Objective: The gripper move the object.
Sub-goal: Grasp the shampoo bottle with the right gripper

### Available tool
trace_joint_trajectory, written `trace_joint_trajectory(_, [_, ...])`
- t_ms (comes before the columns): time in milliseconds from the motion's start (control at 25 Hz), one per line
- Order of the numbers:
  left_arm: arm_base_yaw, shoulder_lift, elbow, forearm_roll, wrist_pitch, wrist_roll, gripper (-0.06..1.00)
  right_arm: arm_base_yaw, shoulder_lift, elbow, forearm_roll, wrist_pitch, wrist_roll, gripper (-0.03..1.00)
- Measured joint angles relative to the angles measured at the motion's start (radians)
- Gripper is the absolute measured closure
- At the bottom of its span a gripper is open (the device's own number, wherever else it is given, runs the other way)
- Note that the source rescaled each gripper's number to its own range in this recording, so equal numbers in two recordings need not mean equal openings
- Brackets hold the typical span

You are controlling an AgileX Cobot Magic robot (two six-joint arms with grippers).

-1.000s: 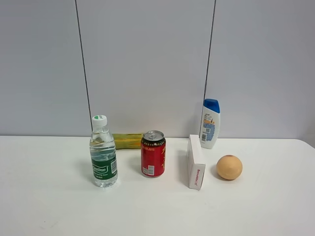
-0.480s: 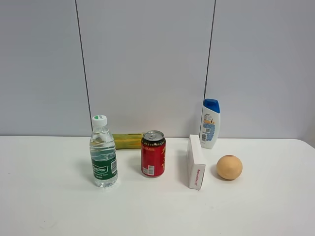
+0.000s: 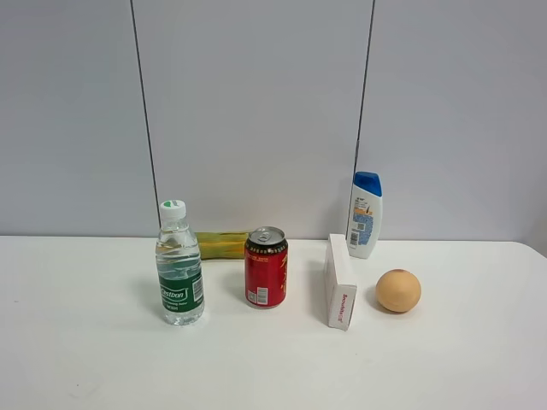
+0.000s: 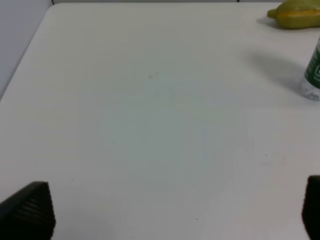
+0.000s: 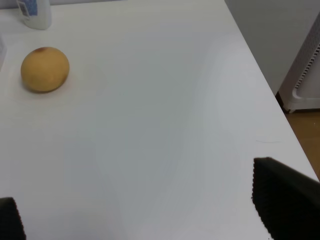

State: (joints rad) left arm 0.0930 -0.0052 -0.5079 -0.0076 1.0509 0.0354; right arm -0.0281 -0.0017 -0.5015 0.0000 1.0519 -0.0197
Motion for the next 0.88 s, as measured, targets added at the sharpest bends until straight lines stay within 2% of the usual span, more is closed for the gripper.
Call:
trace_joint_trajectory(760, [0.000, 0.000, 0.000, 0.000, 0.000, 0.000, -0.06, 0.000, 0.000, 0.000, 0.000, 0.000, 0.000, -0.03])
trace_joint_trajectory(880, [0.000, 0.000, 0.000, 0.000, 0.000, 0.000, -0.06, 0.000, 0.000, -0.023, 0.007, -0.057, 0.000, -0.03])
